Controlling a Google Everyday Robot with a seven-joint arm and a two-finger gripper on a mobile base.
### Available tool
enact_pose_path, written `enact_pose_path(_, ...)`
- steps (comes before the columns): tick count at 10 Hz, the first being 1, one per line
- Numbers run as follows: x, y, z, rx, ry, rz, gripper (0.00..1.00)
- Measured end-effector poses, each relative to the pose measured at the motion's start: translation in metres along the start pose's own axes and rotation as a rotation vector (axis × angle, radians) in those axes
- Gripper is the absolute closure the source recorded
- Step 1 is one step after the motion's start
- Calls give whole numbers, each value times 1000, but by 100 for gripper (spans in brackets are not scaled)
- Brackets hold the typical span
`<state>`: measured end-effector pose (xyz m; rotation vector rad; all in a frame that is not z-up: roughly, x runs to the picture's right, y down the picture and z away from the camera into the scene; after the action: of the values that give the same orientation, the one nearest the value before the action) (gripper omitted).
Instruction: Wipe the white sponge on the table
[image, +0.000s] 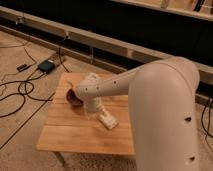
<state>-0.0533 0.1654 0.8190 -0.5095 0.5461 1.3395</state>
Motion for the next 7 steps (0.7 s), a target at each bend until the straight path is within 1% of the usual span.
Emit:
enact_pose_path(4,1,-3,15,52,3,-24,35)
enact_pose_path(7,0,-6,24,74,10,-31,35)
